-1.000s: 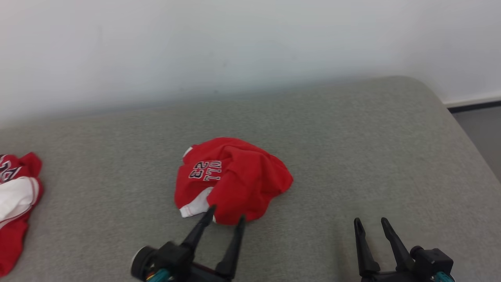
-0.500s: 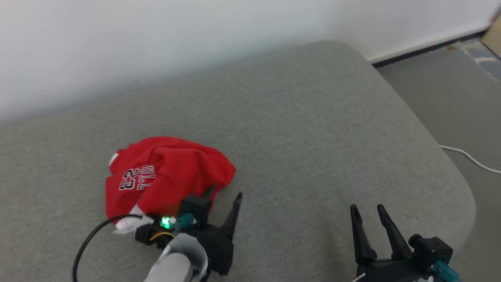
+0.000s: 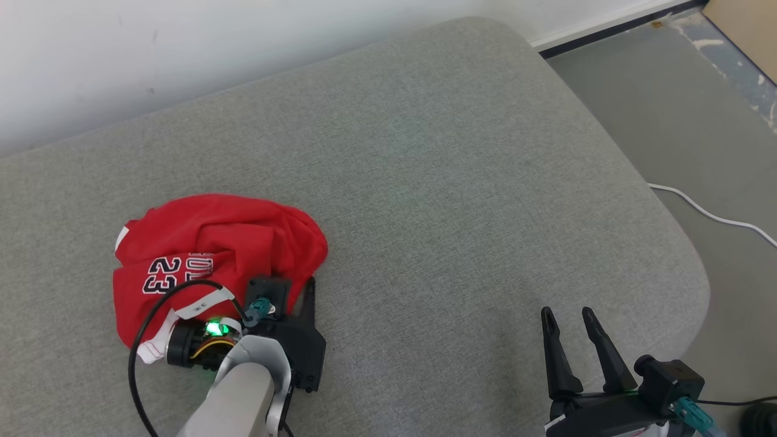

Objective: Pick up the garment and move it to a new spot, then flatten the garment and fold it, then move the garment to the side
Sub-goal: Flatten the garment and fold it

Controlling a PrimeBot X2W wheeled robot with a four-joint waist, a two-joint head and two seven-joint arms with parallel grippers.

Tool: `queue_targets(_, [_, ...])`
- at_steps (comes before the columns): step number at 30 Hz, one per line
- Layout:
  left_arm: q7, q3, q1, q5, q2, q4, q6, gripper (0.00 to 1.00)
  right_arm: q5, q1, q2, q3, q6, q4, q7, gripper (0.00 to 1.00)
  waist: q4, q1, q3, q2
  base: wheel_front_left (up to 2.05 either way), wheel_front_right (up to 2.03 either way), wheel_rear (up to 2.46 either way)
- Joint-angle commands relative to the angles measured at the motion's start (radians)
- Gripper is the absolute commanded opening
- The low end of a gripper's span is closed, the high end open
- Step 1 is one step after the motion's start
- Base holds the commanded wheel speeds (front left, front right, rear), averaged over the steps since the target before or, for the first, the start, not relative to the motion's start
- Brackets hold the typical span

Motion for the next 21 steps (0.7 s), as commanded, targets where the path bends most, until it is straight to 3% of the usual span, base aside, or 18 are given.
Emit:
queue_targets(1, [0.0, 0.006, 0.006, -0.004, 0.018, 0.032, 0.005, 0.0, 0.004, -0.012, 0.0, 0.002, -0.002, 0.001, -0.004, 1.0, 0.004, -0.0001, 0.004, -0.0001, 0.0, 0.0, 0.0])
queue_targets(11, [-0.132, -0.028, -0.097, -0.061, -0.031, -0.046, -0.108, 0.0, 0.0, -0.017, 0.0, 0.006, -0.002, 0.011, -0.004, 1.0, 0.044, -0.0001, -0.023, -0.0001, 0.0, 0.0, 0.0])
queue_targets(17, [-0.185, -0.064, -0.201, -0.167, -0.037, -0.281, -0.152, 0.0, 0.001, -0.012, 0.0, 0.007, -0.002, 0.026, -0.004, 1.0, 0.058, -0.0001, -0.05, -0.0001, 0.0, 0.0, 0.0])
queue_targets(21, [-0.194, -0.091, -0.242, -0.252, -0.035, -0.429, -0.142, 0.0, 0.003, -0.007, 0.0, 0.006, -0.002, 0.034, -0.004, 1.0, 0.066, -0.0001, -0.065, -0.0001, 0.0, 0.0, 0.0])
